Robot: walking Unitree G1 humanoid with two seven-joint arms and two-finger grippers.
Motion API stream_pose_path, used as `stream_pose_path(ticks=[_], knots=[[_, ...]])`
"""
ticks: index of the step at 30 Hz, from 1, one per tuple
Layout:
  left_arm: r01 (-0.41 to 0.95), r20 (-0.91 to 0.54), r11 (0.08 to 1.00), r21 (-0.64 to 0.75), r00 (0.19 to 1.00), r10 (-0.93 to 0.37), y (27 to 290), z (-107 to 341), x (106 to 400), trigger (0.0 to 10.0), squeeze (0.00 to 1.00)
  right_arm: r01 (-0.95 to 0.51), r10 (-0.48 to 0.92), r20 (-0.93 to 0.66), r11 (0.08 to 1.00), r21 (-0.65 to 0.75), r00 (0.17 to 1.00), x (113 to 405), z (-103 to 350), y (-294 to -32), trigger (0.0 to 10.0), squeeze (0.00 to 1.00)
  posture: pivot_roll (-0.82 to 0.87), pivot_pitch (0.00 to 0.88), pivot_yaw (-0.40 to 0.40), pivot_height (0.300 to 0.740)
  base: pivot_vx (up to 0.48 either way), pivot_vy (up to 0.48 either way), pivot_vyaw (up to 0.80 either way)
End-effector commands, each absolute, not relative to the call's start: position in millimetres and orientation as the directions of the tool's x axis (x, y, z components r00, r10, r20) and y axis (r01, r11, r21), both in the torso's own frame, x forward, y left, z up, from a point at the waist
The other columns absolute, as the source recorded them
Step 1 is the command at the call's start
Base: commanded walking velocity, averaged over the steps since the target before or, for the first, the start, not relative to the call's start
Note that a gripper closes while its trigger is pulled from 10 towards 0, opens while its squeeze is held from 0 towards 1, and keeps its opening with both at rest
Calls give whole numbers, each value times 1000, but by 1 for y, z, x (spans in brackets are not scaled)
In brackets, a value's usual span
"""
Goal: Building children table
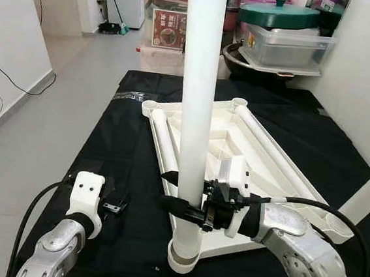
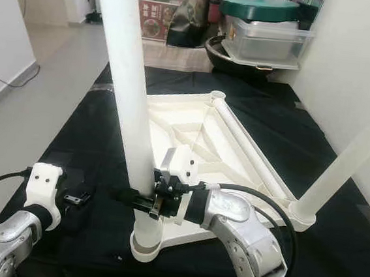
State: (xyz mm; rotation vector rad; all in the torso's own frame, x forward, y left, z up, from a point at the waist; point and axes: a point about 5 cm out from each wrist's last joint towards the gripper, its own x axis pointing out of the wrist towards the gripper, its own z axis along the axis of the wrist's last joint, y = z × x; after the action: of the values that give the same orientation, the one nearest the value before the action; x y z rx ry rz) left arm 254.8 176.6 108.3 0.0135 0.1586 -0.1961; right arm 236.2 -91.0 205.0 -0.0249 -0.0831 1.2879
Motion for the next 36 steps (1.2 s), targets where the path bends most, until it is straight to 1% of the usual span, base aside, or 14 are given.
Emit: stream_pose_path(ticks=[1, 16, 20, 22, 23, 24, 25, 27, 28, 29, 31, 32, 33, 36], knots=[[192, -162, 981, 13, 969, -187, 177, 106, 255, 10000, 0, -960, 961, 11, 277, -44, 277, 233, 197, -92, 10000, 0, 108, 0, -25, 740, 0, 0, 0], [174, -171, 984, 25, 971, -168, 180, 105, 259, 10000, 0, -943, 943, 10, 333, -14, 333, 232, 188, -94, 10000, 0, 105, 0, -16, 740, 0, 0, 0], [164, -172, 986, 25, 972, -157, 181, 104, 258, 10000, 0, -928, 928, 5, 372, -19, 372, 235, 184, -93, 10000, 0, 108, 0, -20, 740, 0, 0, 0], [156, -174, 987, 26, 974, -149, 182, 104, 258, 10000, 0, -884, 884, -9, 466, -26, 467, 245, 180, -96, 10000, 0, 106, 0, -22, 740, 0, 0, 0], [156, -174, 987, 26, 974, -149, 182, 104, 258, 10000, 0, -884, 884, -9, 466, -26, 467, 245, 180, -96, 10000, 0, 106, 0, -22, 740, 0, 0, 0], [151, -175, 988, 28, 974, -144, 183, 103, 258, 10000, 0, -849, 849, -25, 527, -44, 528, 253, 178, -98, 10000, 0, 106, 0, -22, 740, 0, 0, 0], [143, -177, 989, 30, 975, -136, 184, 102, 258, 10000, 0, -740, 737, -72, 669, -71, 673, 270, 171, -107, 10000, 0, 103, 0, -23, 740, 0, 0, 0], [137, -178, 990, 31, 976, -129, 185, 102, 258, 10000, 0, -625, 619, -91, 776, -81, 780, 284, 166, -117, 10000, 0, 103, 0, -26, 740, 0, 0, 0], [131, -178, 991, 34, 976, -123, 186, 102, 258, 10000, 0, -517, 508, -111, 852, -80, 854, 293, 162, -126, 10000, 0, 106, 0, -28, 740, 0, 0, 0], [131, -178, 991, 34, 976, -123, 186, 102, 258, 10000, 0, -517, 508, -111, 852, -80, 854, 293, 162, -126, 10000, 0, 106, 0, -28, 740, 0, 0, 0], [117, -178, 992, 39, 978, -108, 188, 102, 259, 10000, 0, -308, 297, -121, 948, -82, 947, 304, 156, -146, 10000, 0, 107, 0, -31, 740, 0, 0, 0], [117, -178, 992, 39, 978, -108, 188, 102, 259, 10000, 0, -308, 297, -121, 948, -82, 947, 304, 156, -146, 10000, 0, 107, 0, -31, 740, 0, 0, 0], [109, -177, 993, 40, 979, -100, 190, 102, 259, 10000, 0, -231, 223, -95, 970, -79, 970, 306, 156, -155, 10000, 0, 107, 0, -31, 740, 0, 0, 0], [107, -177, 993, 41, 979, -98, 190, 102, 259, 10000, 0, -211, 204, -88, 974, -79, 975, 306, 156, -156, 10000, 0, 107, 0, -31, 740, 0, 0, 0]])
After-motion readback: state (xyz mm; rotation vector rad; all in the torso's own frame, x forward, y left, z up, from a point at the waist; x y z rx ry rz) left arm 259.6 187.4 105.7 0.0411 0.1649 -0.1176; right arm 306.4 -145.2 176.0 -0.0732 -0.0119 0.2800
